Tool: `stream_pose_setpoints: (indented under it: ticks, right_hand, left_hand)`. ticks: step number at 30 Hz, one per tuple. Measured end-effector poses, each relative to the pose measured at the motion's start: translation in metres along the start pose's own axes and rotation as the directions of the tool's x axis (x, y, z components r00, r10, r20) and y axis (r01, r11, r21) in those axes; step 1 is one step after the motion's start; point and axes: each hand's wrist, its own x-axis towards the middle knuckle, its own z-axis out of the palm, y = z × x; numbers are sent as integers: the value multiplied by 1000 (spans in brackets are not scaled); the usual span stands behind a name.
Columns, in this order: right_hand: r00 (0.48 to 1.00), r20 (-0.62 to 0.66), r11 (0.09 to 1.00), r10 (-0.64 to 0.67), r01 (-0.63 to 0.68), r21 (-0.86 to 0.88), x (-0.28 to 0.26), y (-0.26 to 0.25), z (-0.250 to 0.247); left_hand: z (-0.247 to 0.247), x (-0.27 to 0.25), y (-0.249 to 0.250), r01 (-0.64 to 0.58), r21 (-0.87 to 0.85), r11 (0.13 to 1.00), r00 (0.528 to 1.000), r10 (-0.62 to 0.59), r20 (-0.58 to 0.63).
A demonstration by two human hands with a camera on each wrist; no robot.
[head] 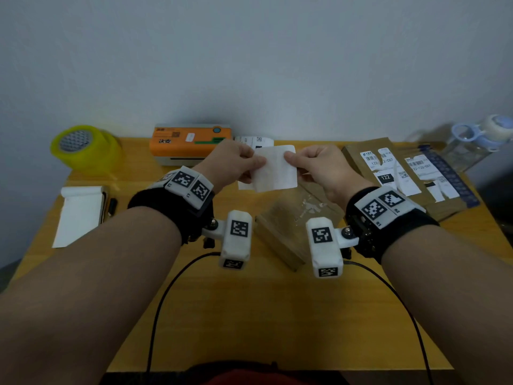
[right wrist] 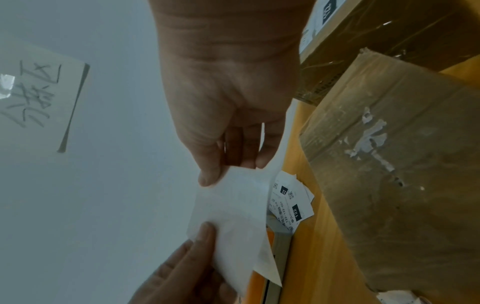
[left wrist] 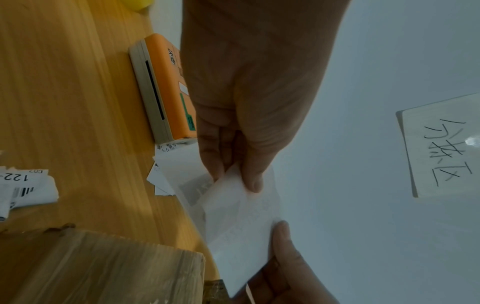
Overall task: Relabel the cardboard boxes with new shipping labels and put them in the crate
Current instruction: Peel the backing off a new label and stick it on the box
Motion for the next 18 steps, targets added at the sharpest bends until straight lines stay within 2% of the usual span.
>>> stream_pose_setpoints:
  ticks: [5, 18]
  right_hand:
    - [1000, -4, 1000, 23, -23, 17, 2, 4, -5]
    - [998, -48, 997, 46, -49, -56, 9, 17, -16]
  left_hand:
    - [0, 2, -8, 6, 70, 998, 1000, -5, -11]
    - [-2, 5, -26, 78, 23, 997, 996, -78, -33]
